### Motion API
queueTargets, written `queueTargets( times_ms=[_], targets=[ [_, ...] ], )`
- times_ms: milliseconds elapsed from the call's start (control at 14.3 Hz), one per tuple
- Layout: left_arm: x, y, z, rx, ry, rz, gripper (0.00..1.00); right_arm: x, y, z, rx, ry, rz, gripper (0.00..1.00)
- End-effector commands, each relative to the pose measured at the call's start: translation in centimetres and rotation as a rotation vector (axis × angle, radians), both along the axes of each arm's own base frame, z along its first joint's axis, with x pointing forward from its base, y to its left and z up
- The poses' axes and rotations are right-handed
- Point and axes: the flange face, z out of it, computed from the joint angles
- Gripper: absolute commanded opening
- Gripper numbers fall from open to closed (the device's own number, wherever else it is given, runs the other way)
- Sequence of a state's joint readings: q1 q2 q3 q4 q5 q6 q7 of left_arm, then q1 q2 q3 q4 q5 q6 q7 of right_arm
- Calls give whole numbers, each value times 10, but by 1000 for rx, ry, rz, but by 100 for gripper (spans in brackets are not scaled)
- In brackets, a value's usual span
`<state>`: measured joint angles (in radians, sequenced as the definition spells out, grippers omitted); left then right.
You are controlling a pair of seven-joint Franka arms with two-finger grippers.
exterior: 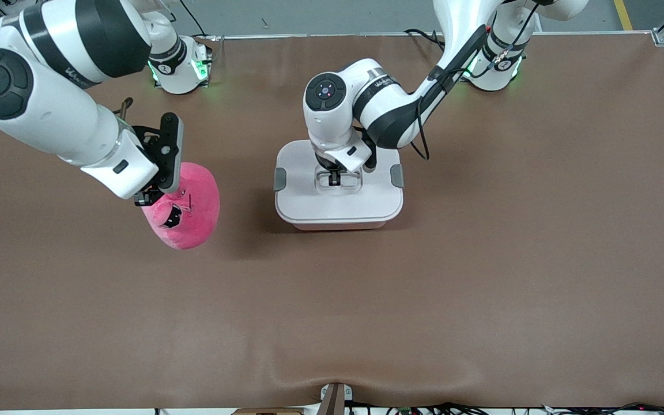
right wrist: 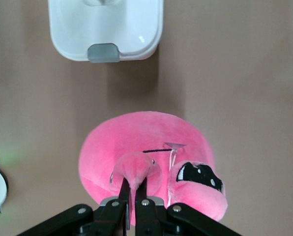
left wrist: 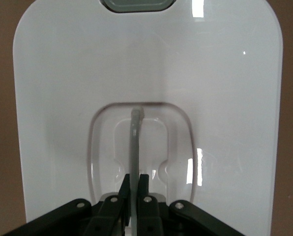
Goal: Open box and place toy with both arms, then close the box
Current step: 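Lift the lid off with the left gripper while the right gripper lifts the toy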
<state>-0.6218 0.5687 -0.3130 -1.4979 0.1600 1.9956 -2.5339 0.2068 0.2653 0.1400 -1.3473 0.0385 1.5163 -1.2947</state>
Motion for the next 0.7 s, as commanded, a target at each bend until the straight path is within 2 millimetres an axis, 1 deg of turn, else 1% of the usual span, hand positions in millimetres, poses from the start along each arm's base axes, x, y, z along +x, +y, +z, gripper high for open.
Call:
queueTargets(
  times_ms=[0,140,210,420,630],
  targets=[
    [-2,1,9,8,-18,-15,0,-7,-5,11,45,-3,108,0],
    [-2,2,19,6,-27,-20,0,-10,-4,15,65,-3,133,0],
    [-2,4,26,1,-33,-22,0,-11,-4,19,80,-6,138,0],
    [-1,8,46,-8,-52,-22,0,-11,-4,21,114,-3,134,0],
    [-2,14,62,-2,-61,-22,0,-17,6,29,123,-19,201,0]
  ],
)
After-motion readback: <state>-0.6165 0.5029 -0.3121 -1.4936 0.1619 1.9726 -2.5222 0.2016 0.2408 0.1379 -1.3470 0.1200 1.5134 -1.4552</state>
